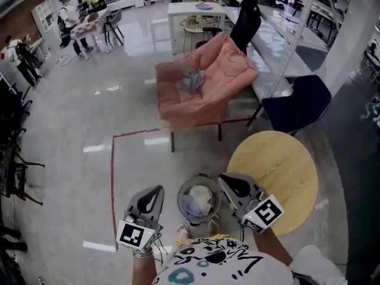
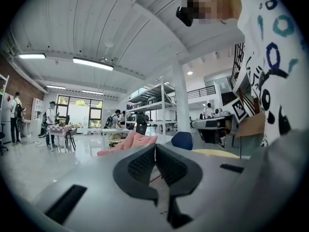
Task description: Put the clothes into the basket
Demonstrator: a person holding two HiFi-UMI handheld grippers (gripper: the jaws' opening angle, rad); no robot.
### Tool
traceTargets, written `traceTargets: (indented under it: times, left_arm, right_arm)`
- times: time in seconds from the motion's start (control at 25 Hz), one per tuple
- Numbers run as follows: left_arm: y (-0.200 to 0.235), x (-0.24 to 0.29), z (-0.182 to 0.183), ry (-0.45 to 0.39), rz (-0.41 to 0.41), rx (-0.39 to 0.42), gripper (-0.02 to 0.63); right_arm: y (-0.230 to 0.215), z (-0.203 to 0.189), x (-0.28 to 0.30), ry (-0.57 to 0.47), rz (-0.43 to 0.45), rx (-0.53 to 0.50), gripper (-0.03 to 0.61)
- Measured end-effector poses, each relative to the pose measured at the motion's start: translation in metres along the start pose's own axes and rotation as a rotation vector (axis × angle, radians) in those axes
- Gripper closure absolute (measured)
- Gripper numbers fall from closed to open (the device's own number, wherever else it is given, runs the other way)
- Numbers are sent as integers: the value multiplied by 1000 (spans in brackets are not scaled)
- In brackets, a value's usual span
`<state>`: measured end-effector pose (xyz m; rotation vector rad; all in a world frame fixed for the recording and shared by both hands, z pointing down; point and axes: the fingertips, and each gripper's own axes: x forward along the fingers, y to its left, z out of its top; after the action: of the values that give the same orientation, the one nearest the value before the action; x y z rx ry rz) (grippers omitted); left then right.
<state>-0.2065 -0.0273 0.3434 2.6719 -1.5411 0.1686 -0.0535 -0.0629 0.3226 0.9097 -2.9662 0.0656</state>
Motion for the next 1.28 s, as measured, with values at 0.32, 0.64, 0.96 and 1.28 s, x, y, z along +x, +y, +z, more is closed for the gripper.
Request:
traceTargets:
  times: [0.32,0.64,0.96,1.28]
  left_arm:
    - [5,-2,-5,24,14,10,597]
    - [12,-7,-2,28,31,0,598]
    - [14,-25,0,24,27,0,598]
    - [23,-52,3,8,13,-7,597]
  right_arm:
    - [-2,1,11,20,14,-29,551]
    - [4,6,17,21,22,-46,552]
    - [21,8,19,37,16,-77,552]
    - [51,15,27,43,9,-91,551]
